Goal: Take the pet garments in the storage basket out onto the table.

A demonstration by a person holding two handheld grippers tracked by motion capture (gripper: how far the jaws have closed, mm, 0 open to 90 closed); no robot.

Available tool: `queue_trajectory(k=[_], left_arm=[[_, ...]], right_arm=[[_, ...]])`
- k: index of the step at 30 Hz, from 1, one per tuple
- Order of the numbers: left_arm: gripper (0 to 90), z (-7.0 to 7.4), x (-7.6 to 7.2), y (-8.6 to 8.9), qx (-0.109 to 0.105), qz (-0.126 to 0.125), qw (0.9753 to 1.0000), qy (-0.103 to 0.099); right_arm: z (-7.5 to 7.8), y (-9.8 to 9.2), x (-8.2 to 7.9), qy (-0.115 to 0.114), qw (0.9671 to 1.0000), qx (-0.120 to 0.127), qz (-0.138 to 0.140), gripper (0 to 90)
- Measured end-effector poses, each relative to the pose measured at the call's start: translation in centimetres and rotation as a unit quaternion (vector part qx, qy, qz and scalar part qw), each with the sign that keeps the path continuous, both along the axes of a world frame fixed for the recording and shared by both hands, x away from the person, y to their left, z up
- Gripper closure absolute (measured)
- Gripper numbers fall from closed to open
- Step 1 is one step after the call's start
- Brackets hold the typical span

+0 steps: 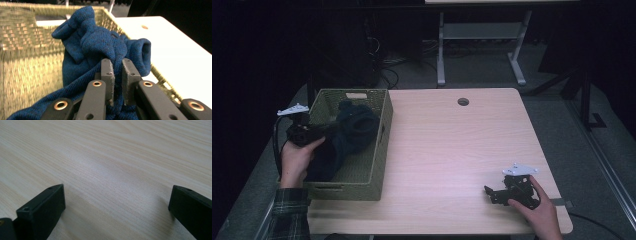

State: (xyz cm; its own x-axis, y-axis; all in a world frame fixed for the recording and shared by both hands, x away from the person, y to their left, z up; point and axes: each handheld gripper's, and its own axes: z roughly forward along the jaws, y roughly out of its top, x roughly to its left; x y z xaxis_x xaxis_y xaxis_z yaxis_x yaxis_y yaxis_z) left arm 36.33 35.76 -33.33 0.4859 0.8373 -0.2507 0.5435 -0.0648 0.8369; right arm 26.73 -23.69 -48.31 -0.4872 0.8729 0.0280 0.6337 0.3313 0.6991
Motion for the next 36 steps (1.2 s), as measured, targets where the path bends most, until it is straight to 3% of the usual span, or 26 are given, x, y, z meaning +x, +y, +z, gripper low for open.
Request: queue_trajectory(k=[10, 15, 22, 30, 36], left_arm=[[81.7, 3.1, -1.0, -0.6, -0.027, -0.006, 0.9981, -0.055], [81.7, 4.7, -1.6, -0.6, -0.053, -0.011, 0.9948, -0.086], [81.7, 6.5, -2.0, -1.4, -0.081, -0.039, 0.9904, -0.105], [81.6, 8.2, -1.7, -4.0, -0.077, -0.069, 0.9874, -0.12], [81.6, 9.4, -1.3, -5.9, -0.082, -0.091, 0.9838, -0.13]], right_arm=[[0.0, 0.0, 0.0, 0.0, 1.0, 0.0, 0.0, 0.5], [0.0, 0.0, 0.0, 0.0, 1.0, 0.0, 0.0, 0.5], [0.0, 0.0, 0.0, 0.0, 1.0, 0.0, 0.0, 0.5], [0.0, 0.0, 0.0, 0.0, 1.0, 0.0, 0.0, 0.5], [0.0, 0.0, 0.0, 0.0, 1.0, -0.001, 0.0, 0.5]])
